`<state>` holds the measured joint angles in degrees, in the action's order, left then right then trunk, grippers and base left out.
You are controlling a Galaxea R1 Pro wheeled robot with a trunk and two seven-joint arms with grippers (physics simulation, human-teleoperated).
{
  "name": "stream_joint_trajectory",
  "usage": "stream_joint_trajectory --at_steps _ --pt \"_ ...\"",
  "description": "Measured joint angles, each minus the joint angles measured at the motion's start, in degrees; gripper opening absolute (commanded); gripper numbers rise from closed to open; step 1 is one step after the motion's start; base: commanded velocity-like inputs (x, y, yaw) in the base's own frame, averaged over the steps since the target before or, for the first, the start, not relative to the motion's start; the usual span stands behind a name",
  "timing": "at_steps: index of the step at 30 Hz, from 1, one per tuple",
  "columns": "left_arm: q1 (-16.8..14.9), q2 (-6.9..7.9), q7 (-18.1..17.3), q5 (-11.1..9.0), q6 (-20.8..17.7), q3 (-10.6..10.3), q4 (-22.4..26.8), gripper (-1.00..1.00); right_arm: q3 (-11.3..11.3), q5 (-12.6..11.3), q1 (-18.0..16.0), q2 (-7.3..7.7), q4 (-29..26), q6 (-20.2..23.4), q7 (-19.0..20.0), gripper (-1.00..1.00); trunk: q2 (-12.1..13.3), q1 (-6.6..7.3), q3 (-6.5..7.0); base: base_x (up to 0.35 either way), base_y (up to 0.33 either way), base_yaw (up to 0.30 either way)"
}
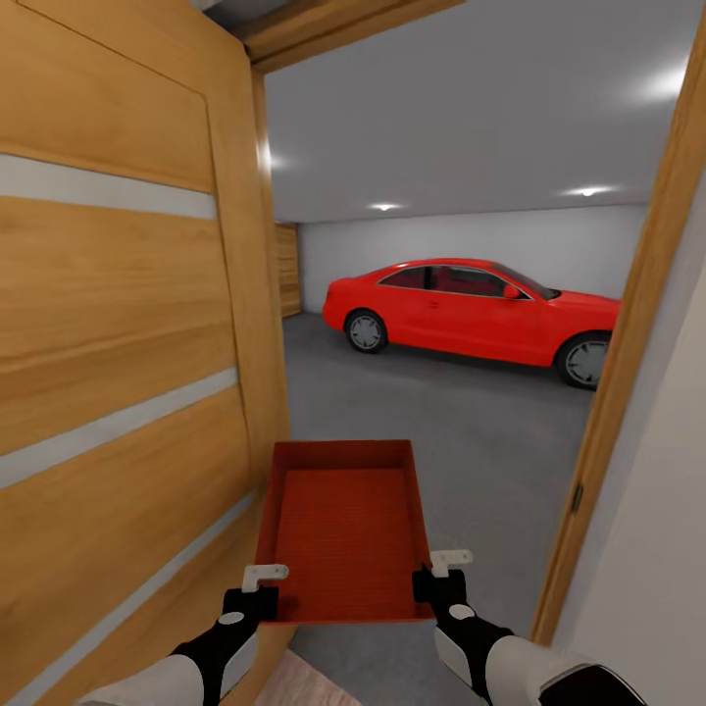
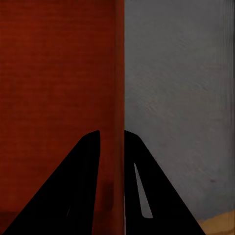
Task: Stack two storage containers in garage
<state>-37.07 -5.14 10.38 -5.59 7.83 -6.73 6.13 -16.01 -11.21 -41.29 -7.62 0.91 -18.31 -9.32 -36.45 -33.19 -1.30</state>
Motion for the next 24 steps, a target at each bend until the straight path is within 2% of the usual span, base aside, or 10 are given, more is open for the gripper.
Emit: stream_joint_trajectory --at_steps 24 --pt "0.0 0.01 0.0 0.1 -0.1 0.0 0.0 -1.00 0.1 0.0 0.0 -0.01 0.1 0.0 0.0 -1.00 0.0 0.00 0.64 0.310 0.188 -0.266"
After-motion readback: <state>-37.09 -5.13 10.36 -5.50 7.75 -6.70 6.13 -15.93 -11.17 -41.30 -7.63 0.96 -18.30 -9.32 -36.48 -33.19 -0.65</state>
